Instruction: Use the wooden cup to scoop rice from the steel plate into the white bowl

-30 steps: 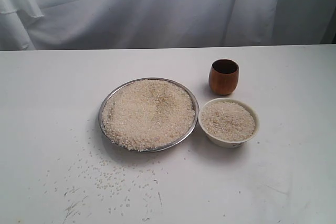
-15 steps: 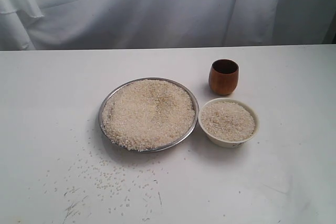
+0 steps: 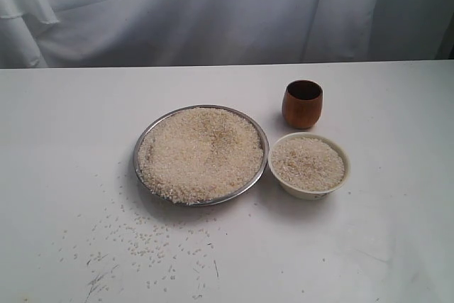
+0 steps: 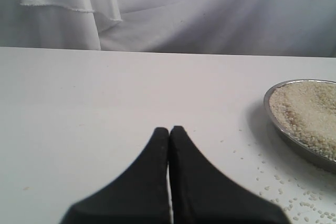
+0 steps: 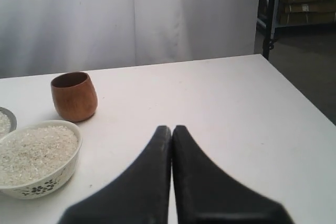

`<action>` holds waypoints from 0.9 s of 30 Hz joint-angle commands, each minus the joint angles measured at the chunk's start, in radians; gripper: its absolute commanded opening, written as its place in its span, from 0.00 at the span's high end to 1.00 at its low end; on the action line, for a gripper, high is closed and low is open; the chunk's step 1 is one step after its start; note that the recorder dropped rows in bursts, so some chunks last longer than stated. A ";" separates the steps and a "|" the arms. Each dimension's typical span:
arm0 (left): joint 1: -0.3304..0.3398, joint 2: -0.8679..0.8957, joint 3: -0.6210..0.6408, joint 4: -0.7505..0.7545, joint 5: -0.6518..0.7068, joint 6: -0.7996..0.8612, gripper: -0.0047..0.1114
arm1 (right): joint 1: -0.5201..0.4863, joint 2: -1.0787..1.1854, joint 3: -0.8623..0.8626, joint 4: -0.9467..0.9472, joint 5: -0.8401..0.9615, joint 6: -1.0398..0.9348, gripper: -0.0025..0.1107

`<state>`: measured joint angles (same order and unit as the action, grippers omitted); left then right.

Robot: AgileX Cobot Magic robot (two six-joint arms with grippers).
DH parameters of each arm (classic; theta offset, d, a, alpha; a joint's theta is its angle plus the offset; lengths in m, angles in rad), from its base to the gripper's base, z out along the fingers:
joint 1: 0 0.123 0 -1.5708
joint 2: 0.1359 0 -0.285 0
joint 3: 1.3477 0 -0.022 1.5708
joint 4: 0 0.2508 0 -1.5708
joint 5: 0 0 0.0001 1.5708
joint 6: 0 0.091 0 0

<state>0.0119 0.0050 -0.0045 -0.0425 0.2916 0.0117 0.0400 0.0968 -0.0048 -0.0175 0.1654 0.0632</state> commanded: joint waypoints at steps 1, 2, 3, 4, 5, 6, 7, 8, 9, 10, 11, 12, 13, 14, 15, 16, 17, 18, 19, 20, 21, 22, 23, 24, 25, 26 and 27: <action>-0.002 -0.005 0.005 -0.001 -0.006 -0.003 0.96 | 0.002 -0.052 0.005 0.029 0.103 -0.004 0.98; -0.002 -0.005 0.005 -0.001 -0.006 -0.003 0.96 | 0.002 -0.064 0.005 0.035 0.128 -0.004 0.98; -0.002 -0.005 0.005 -0.001 -0.006 -0.003 0.96 | 0.002 -0.076 0.005 0.035 0.152 -0.004 0.98; -0.002 -0.005 0.005 -0.001 -0.006 -0.003 0.96 | 0.002 -0.082 0.005 0.035 0.161 -0.004 0.98; -0.002 -0.005 0.005 -0.001 -0.006 -0.003 0.96 | 0.002 -0.092 0.005 0.035 0.166 -0.009 0.98; -0.002 -0.005 0.005 -0.001 -0.006 -0.003 0.96 | 0.002 -0.097 0.005 0.035 0.168 -0.014 0.98; -0.002 -0.005 0.005 -0.001 -0.006 -0.003 0.96 | 0.002 -0.097 0.005 0.035 0.168 -0.023 0.98; -0.002 -0.005 0.005 -0.001 -0.006 -0.003 0.96 | 0.002 -0.097 0.005 0.035 0.168 -0.030 0.98; -0.002 -0.005 0.005 -0.001 -0.006 -0.003 0.96 | 0.002 -0.097 0.005 0.035 0.170 -0.032 0.98; -0.002 -0.005 0.005 -0.001 -0.006 -0.003 0.96 | 0.002 -0.097 0.005 0.035 0.170 -0.032 0.98; -0.002 -0.005 0.005 -0.001 -0.006 -0.003 0.96 | 0.002 -0.097 0.005 0.035 0.170 -0.030 0.98; -0.002 -0.005 0.005 -0.001 -0.006 -0.003 0.96 | 0.002 -0.097 0.005 0.035 0.170 -0.030 0.98; -0.002 -0.005 0.005 -0.001 -0.006 -0.003 0.96 | 0.002 -0.097 0.005 0.035 0.170 -0.030 0.98; -0.002 -0.005 0.005 -0.001 -0.006 -0.003 0.96 | 0.002 -0.097 0.005 0.035 0.170 -0.030 0.98; -0.002 -0.005 0.005 -0.001 -0.006 -0.003 0.96 | 0.002 -0.097 0.005 0.035 0.170 -0.030 0.98; -0.002 -0.005 0.005 -0.001 -0.006 -0.003 0.96 | 0.002 -0.097 0.005 0.035 0.170 -0.030 0.98; -0.002 -0.005 0.005 -0.001 -0.006 -0.003 0.96 | 0.002 -0.097 0.005 0.035 0.170 -0.030 0.98; -0.002 -0.005 0.005 -0.001 -0.006 -0.003 0.96 | 0.002 -0.097 0.005 0.035 0.170 -0.030 0.98; -0.002 -0.005 0.005 -0.001 -0.006 -0.003 0.96 | 0.002 -0.097 0.005 0.037 0.170 -0.030 0.98; -0.002 -0.005 0.005 -0.001 -0.006 -0.003 0.96 | 0.002 -0.097 0.005 0.037 0.170 -0.030 0.98; -0.002 -0.005 0.005 -0.001 -0.006 -0.003 0.96 | 0.002 -0.097 0.005 0.037 0.170 -0.030 0.98; -0.002 -0.005 0.005 -0.001 -0.006 -0.003 0.96 | 0.002 -0.097 0.005 0.037 0.170 -0.030 0.98; -0.002 -0.005 0.005 -0.001 -0.006 -0.003 0.96 | 0.002 -0.097 0.005 0.037 0.170 -0.025 0.98; -0.002 -0.005 0.005 -0.001 -0.006 -0.003 0.96 | 0.002 -0.097 0.005 0.037 0.170 -0.025 0.98; -0.002 -0.005 0.005 -0.001 -0.006 -0.003 0.96 | 0.002 -0.097 0.005 0.037 0.170 -0.025 0.98; -0.002 -0.005 0.005 -0.001 -0.006 -0.003 0.96 | 0.002 -0.097 0.005 0.037 0.170 -0.025 0.98; -0.002 -0.005 0.005 -0.001 -0.006 -0.003 0.96 | 0.002 -0.097 0.005 0.037 0.170 -0.025 0.98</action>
